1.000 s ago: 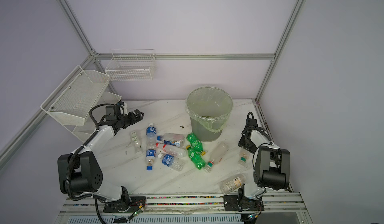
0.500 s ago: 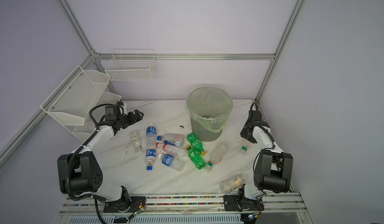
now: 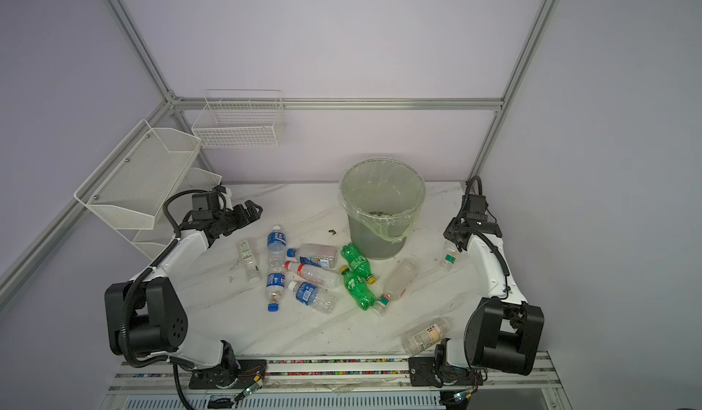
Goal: Throw the plastic bottles in the bin
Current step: Throw the plastic bottle into the trash bin.
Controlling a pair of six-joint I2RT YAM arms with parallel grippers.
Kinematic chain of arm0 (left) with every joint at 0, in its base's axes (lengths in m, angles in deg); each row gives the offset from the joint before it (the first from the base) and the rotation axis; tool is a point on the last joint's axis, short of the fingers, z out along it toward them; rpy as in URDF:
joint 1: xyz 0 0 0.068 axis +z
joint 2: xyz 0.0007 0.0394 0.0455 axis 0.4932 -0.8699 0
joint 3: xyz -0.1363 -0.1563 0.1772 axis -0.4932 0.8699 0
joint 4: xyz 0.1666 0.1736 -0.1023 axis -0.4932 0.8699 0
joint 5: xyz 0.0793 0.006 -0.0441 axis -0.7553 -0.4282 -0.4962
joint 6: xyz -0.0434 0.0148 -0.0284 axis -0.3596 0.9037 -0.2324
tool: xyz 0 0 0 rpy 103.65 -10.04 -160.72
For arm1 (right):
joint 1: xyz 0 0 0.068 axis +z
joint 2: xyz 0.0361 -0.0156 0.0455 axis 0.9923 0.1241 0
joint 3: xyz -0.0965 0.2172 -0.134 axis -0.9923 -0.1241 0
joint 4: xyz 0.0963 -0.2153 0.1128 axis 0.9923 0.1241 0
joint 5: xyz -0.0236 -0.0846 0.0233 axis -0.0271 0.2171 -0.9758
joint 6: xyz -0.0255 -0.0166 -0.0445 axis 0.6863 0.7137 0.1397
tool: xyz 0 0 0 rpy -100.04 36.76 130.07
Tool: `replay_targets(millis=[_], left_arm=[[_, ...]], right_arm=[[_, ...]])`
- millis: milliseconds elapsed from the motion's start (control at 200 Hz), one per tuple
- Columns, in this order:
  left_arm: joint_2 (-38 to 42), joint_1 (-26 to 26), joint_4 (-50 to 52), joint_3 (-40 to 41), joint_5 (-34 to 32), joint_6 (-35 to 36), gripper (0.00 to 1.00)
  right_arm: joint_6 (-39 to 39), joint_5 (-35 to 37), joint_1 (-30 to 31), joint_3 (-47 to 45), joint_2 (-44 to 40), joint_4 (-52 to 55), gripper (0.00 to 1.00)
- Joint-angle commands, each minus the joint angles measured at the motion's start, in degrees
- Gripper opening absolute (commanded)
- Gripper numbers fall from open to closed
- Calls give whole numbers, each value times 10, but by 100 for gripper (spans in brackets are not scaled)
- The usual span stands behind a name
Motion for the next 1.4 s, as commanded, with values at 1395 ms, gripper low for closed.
replay_targets(millis=[1395], left_arm=[[12, 2, -22, -39, 15, -29, 100]], right_arm=[[36, -150, -2, 152, -236, -126, 29]])
